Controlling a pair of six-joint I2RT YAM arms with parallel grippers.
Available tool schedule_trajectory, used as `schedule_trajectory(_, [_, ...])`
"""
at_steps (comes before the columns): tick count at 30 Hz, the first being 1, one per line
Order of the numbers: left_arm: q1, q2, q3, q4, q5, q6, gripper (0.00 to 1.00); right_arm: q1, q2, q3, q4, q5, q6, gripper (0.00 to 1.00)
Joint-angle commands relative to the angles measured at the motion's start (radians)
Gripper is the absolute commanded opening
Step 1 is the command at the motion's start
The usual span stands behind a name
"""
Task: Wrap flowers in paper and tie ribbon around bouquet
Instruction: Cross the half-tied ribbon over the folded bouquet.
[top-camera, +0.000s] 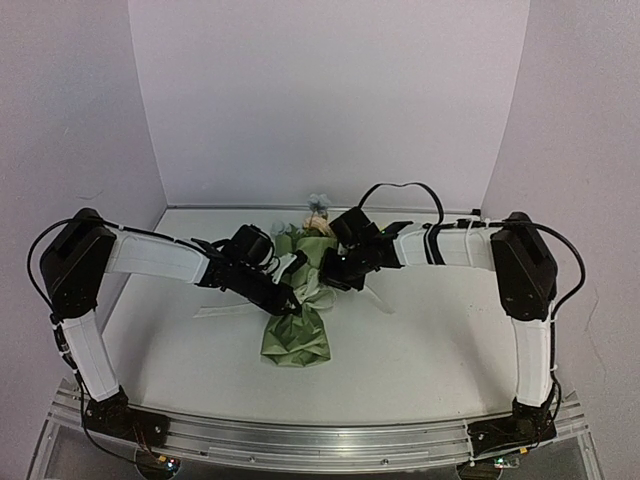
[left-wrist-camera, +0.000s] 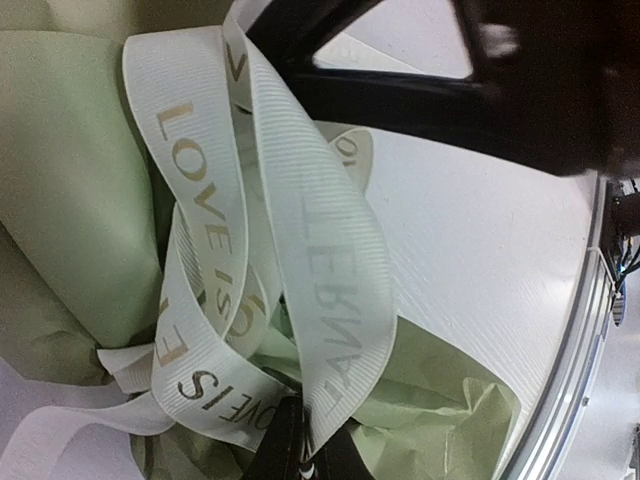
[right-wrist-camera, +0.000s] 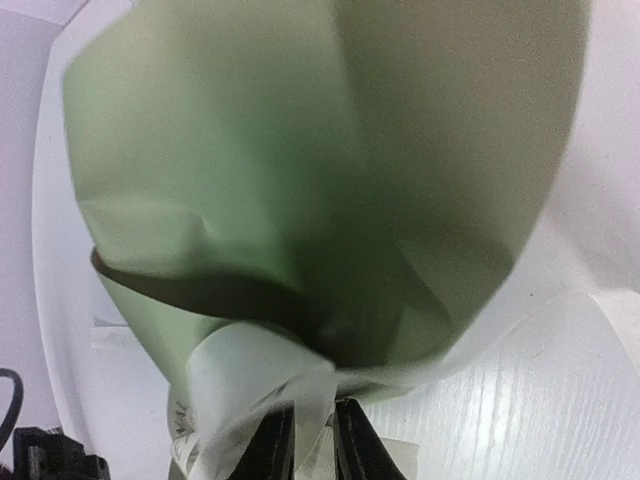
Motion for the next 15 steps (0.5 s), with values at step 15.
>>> schedule_trajectory(15, [-0.001, 0.031, 0.082, -0.043, -0.037, 0.02, 0.06, 0.014, -0.124, -0.028, 0.012, 0.0, -0.024, 0.52])
